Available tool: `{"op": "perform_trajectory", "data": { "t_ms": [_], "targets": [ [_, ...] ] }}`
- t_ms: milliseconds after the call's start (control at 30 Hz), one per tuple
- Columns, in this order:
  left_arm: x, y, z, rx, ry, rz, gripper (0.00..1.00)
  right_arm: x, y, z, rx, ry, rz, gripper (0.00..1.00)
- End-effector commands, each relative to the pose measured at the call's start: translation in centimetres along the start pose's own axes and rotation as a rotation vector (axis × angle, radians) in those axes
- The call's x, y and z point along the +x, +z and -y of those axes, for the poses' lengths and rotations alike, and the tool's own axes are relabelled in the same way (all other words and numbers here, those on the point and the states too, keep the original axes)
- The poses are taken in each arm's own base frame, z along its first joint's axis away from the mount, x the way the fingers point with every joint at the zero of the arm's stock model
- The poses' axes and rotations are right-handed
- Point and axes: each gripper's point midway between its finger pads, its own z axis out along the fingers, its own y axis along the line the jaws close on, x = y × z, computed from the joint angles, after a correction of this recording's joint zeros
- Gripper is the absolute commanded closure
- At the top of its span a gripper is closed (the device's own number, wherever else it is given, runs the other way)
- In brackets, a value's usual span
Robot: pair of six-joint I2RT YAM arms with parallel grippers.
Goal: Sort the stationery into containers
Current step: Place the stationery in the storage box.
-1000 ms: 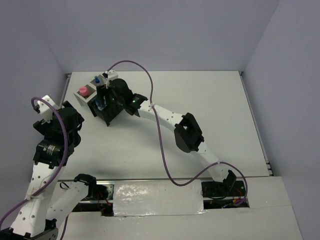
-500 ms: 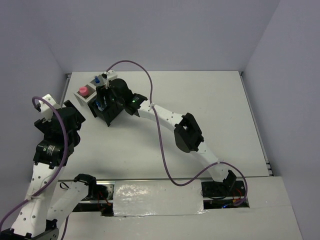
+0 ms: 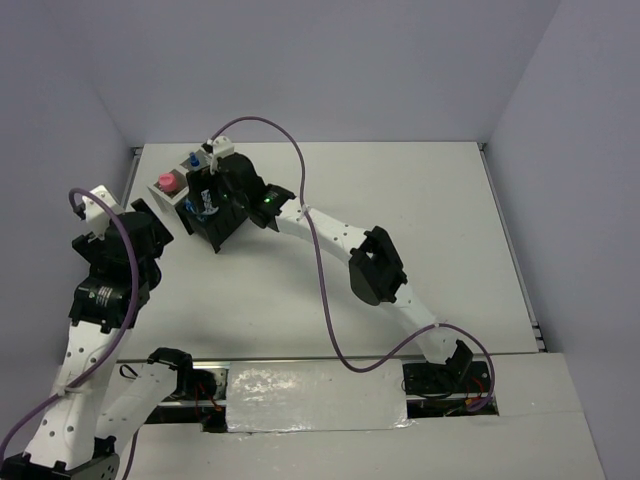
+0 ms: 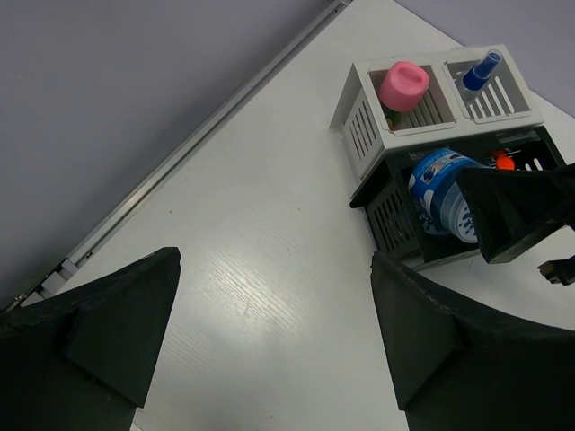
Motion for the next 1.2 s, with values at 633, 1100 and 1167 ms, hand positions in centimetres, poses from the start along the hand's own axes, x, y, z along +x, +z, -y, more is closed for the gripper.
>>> {"op": "perform_trajectory", "data": {
  "t_ms": [633, 1100, 1167],
  "targets": [
    [2.7, 2.6, 7.5, 0.262, 0.178, -0.154, 0.01, -13.3, -15.3, 0.5, -0.066, 0.06, 0.315, 0.0],
    [4.0, 5.9, 16.0, 0.34, 0.555, -0.329, 0.01, -3.5, -30.9, 11.0, 0.238, 0.087, 0.084, 0.0],
    [4.3, 6.1, 16.6, 0.337, 0.591, -0.338, 0.01, -1.6, -31.8, 11.4, 0.24, 0.087, 0.054, 0.0]
  ]
}}
